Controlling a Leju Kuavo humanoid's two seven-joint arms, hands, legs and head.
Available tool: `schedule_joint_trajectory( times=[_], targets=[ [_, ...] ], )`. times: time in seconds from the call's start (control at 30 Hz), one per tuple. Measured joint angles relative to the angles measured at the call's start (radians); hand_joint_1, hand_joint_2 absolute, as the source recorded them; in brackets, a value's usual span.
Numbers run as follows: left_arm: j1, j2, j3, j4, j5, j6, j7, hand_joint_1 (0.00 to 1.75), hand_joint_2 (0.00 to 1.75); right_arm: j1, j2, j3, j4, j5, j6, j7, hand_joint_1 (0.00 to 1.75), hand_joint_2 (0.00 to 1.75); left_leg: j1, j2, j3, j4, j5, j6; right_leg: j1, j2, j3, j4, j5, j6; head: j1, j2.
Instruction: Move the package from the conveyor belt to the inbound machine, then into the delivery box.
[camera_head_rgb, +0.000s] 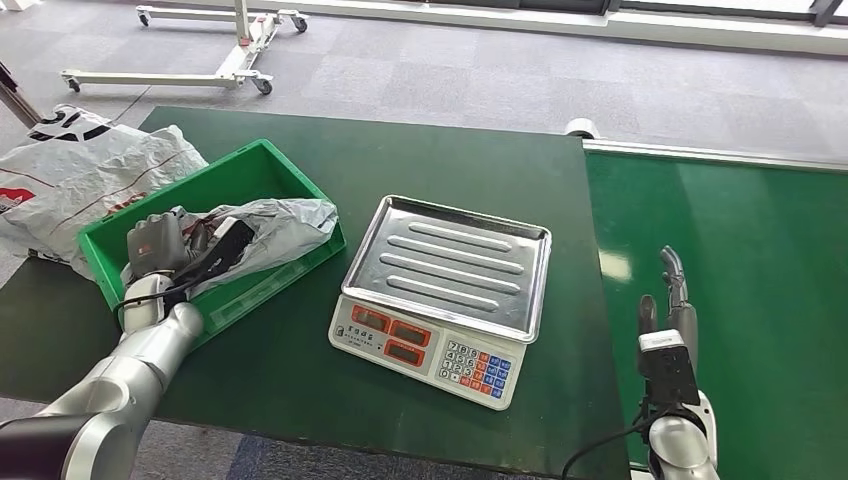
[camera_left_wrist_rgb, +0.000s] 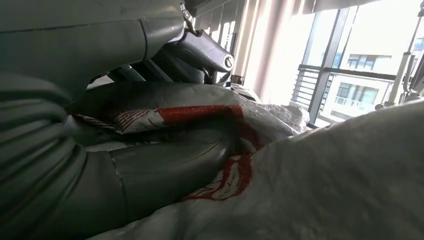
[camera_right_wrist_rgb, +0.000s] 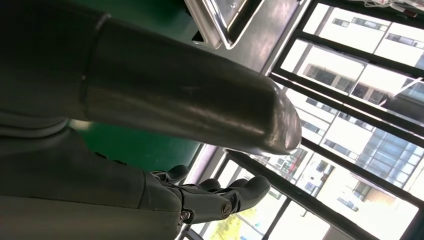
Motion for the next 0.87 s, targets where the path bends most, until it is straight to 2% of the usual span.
schedule_joint_trajectory(
  times=[0.03, 0.2, 0.27, 0.33, 0.4, 0.47, 0.5, 0.57, 0.67, 0.87],
  targets=[
    [-0.002, -0.002, 0.0, 0.001, -0.005, -0.007, 0.002, 0.0, 0.0, 0.01, -0.001, 0.0, -0.006, 0.0, 0.0, 0.002, 0.0, 0.0, 0.0, 0.0, 0.0, 0.0, 0.0, 0.0, 0.0, 0.0, 0.0, 0.0, 0.0, 0.0, 0.0, 0.0],
    [-0.005, -0.01, 0.0, 0.002, -0.002, -0.013, -0.012, 0.0, 0.0, 0.033, -0.003, -0.002, -0.02, 0.002, 0.003, 0.002, 0.0, 0.0, 0.0, 0.001, -0.001, 0.0, 0.0, 0.0, 0.0, 0.001, 0.0, 0.0, 0.0, 0.0, 0.0, 0.0],
    [0.053, -0.014, 0.017, -0.066, 0.089, 0.005, -0.101, 0.0, 0.0, 0.043, -0.002, -0.007, -0.026, 0.009, 0.0, 0.0, 0.0, 0.0, -0.002, 0.003, 0.001, -0.001, -0.002, 0.0, -0.002, 0.003, 0.001, 0.0, 0.0, 0.0, 0.0, 0.0],
    [0.2, -0.021, 0.076, -0.296, 0.337, -0.005, -0.302, 0.0, 0.0, 0.068, 0.005, -0.025, -0.041, 0.021, -0.006, -0.007, 0.0, 0.0, -0.003, 0.012, 0.004, -0.002, -0.005, -0.001, -0.003, 0.011, 0.0, 0.0, -0.001, 0.0, 0.0, 0.0],
    [0.357, -0.043, 0.157, -0.6, 0.689, -0.05, -0.466, 0.0, 0.0, 0.107, 0.016, -0.052, -0.061, 0.028, -0.014, -0.014, 0.0, 0.0, -0.003, 0.021, 0.005, -0.001, -0.009, -0.001, -0.003, 0.02, -0.004, 0.0, -0.001, 0.0, 0.0, 0.0],
    [0.48, -0.082, 0.205, -0.874, 0.98, -0.069, -0.503, 0.0, 0.0, 0.155, 0.028, -0.08, -0.088, 0.029, -0.023, -0.024, 0.0, 0.0, -0.003, 0.022, 0.004, -0.001, -0.013, 0.0, -0.003, 0.022, -0.004, 0.0, -0.004, 0.001, 0.0, 0.0],
    [0.532, -0.103, 0.214, -0.993, 1.058, -0.066, -0.5, 0.0, 0.0, 0.178, 0.035, -0.093, -0.103, 0.029, -0.026, -0.03, 0.0, 0.0, -0.003, 0.02, 0.004, -0.001, -0.014, 0.001, -0.004, 0.02, -0.002, 0.0, -0.006, 0.002, 0.0, 0.0],
    [0.613, -0.14, 0.216, -1.179, 1.061, -0.052, -0.496, 0.0, 0.0, 0.21, 0.048, -0.112, -0.127, 0.029, -0.029, -0.037, 0.0, 0.0, -0.003, 0.014, 0.004, -0.001, -0.015, 0.001, -0.004, 0.014, 0.0, 0.0, -0.01, 0.004, 0.0, 0.0],
    [0.676, -0.169, 0.216, -1.35, 0.901, -0.036, -0.494, 0.0, 0.0, 0.228, 0.063, -0.13, -0.15, 0.029, -0.029, -0.039, 0.0, 0.0, -0.003, 0.011, 0.003, 0.0, -0.017, 0.001, -0.004, 0.01, 0.002, 0.0, -0.011, 0.004, 0.0, 0.0],
    [0.711, -0.181, 0.216, -1.475, 0.857, -0.031, -0.489, 0.0, 0.0, 0.241, 0.072, -0.145, -0.167, 0.029, -0.028, -0.038, 0.0, 0.0, -0.003, 0.009, 0.004, 0.0, -0.016, 0.001, -0.003, 0.009, 0.003, 0.0, -0.011, 0.003, 0.0, 0.0]
  ],
)
